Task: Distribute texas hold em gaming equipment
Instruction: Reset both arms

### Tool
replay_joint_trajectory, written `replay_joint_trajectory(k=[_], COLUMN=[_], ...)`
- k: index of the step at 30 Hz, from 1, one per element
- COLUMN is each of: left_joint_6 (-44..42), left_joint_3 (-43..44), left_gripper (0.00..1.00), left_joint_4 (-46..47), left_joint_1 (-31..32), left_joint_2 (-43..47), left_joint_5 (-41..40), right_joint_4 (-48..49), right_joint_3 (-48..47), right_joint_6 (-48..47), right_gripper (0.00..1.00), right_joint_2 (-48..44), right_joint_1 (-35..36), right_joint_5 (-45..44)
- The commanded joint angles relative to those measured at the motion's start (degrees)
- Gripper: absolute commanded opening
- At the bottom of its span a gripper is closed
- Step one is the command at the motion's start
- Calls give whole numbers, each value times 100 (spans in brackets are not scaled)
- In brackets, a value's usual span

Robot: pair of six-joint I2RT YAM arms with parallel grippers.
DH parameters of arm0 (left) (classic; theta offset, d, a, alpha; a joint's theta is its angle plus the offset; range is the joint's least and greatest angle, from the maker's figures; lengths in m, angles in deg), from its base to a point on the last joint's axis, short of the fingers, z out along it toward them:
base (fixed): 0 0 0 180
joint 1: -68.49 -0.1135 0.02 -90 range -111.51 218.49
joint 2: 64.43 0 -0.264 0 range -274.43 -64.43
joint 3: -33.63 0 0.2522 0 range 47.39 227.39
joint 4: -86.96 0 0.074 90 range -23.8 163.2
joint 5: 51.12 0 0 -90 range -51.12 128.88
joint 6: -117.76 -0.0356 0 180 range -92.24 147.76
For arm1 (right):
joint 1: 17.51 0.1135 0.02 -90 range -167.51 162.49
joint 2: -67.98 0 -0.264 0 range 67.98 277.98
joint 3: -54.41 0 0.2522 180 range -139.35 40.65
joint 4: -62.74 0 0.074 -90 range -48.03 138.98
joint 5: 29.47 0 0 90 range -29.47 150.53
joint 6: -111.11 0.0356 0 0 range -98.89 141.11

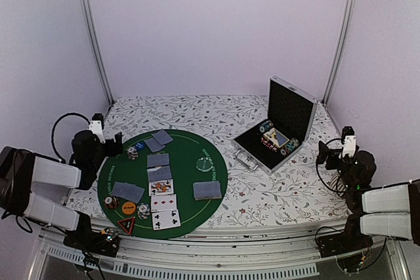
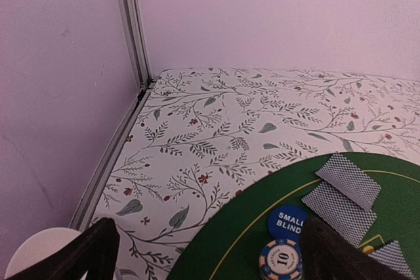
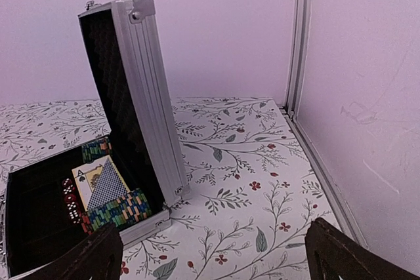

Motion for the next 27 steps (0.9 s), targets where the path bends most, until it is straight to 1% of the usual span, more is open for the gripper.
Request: replay_joint_trajectory(k=[1, 3, 5, 7, 9, 11, 12, 13, 15, 17, 18, 20, 22, 23, 24, 26, 27], left_joint_6=[-136, -522, -760, -922, -885, -978, -904, -792, -856, -675, -644, -681, -641, -631, -622, -620, -619], left_joint_3=[-91, -160, -227, -450, -640, -797, -829, -847, -677, -512, -460, -466, -436, -420, -416, -411, -415], left_gripper=[98, 98, 98, 98, 98, 98, 98, 98, 98, 98, 98, 98, 98, 98, 98, 98, 98], left_joint_4=[1357, 1946, 2188, 3001, 3634, 4398, 4532, 4524, 4522, 3897, 3748, 3942, 3833, 3780, 3800, 3798, 3789], left_joint_1=[-19, 51, 152, 150, 132, 142, 113, 91, 95, 19, -5, -9, -5, -17, -17, -26, -25], left_joint_2=[-373, -574, -646, -808, -1105, -1485, -1606, -1671, -1851, -1701, -1668, -1770, -1730, -1725, -1739, -1737, -1734], left_joint_5=[-33, 172, -17, -189, -300, -347, -471, -551, -641, -561, -544, -617, -636, -643, -639, -632, -631], right_joint_4=[1326, 1382, 1458, 1489, 1466, 1423, 1431, 1429, 1432, 1426, 1460, 1529, 1775, 1875, 2207, 2389, 2682], right_joint_3=[-303, -482, -596, -679, -771, -802, -788, -764, -751, -778, -789, -779, -771, -809, -813, -913, -905], right_joint_6=[-389, -505, -567, -560, -487, -462, -441, -421, -437, -458, -489, -570, -591, -400, -170, -107, -122], right_gripper=[99, 99, 99, 99, 99, 99, 99, 99, 99, 99, 99, 99, 99, 99, 99, 99, 99], right_joint_2=[773, 1088, 1293, 1408, 1510, 1532, 1518, 1490, 1465, 1508, 1539, 1578, 1691, 1796, 1979, 2467, 2757], right_joint_1=[-46, -61, -121, -210, -271, -272, -277, -292, -308, -307, -312, -324, -539, -717, -831, -861, -865], right_joint_5=[271, 288, 415, 769, 1074, 1032, 990, 1014, 1122, 1182, 1162, 997, 1064, 1380, 1678, 1794, 1816])
